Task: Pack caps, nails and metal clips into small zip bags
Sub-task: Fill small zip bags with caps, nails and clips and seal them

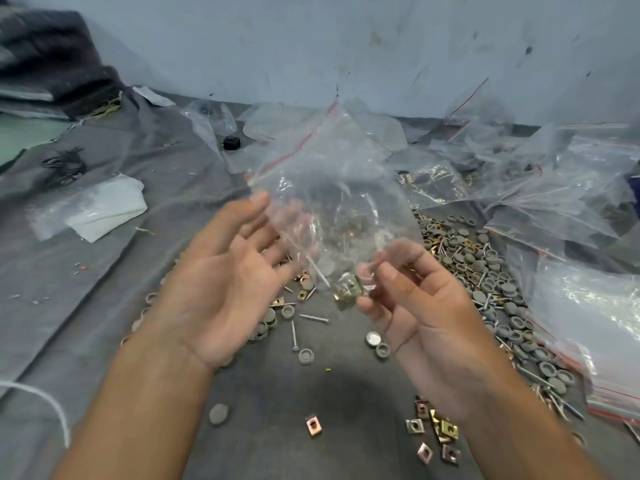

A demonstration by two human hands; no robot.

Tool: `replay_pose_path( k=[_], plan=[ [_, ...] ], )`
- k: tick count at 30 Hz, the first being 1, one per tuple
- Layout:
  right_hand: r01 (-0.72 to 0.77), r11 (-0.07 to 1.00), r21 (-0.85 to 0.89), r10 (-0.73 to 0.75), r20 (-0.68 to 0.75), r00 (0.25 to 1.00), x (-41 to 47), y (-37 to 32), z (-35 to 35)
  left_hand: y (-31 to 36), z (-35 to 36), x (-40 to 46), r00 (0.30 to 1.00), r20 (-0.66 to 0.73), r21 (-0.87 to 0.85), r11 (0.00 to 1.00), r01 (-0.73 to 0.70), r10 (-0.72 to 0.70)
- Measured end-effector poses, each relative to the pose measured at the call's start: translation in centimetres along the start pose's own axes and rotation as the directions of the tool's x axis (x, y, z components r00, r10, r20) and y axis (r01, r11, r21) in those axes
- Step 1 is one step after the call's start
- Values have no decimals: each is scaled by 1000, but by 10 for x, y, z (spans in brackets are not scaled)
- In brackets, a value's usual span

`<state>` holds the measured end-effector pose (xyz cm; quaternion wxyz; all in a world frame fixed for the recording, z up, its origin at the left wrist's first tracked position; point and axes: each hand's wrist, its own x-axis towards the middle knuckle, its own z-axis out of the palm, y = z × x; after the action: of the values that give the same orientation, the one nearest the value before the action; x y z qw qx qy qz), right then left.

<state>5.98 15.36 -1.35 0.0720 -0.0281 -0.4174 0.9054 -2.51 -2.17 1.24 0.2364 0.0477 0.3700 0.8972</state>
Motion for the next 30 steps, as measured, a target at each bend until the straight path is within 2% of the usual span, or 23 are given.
replay_pose_path(
  k=[2, 4, 6, 10, 16, 20, 24, 30],
  plan=[
    [48, 998, 42, -46, -47, 998, 2, -4, 1, -10, 2, 0, 990, 65, 176, 978, 114, -127],
    [76, 993, 85, -68, -95, 993, 4, -11, -2, -20, 4, 0, 983, 95, 334, 935, 117, -157],
    [83, 990, 116, -70, -113, 991, 4, -15, -6, -28, 5, 0, 989, 105, 393, 918, 55, -104],
    [65, 997, 45, -62, -70, 996, 3, -15, -9, -35, 8, 2, 994, 80, 476, 874, -101, 72],
    [41, 994, -106, -46, -41, 998, 3, -14, -13, -35, 15, -1, 971, 169, 478, 848, -229, 167],
    [139, 966, -217, -151, -37, 988, 3, -16, -12, -32, 15, -3, 966, 193, 507, 826, -247, 170],
    [191, 949, -251, -181, 63, 982, 0, -15, -5, -30, 17, -5, 965, 228, 514, 825, -235, 132],
    [180, 949, -258, -194, -30, 981, -1, -15, -3, -29, 16, -5, 966, 235, 532, 818, -219, 106]
  ],
)
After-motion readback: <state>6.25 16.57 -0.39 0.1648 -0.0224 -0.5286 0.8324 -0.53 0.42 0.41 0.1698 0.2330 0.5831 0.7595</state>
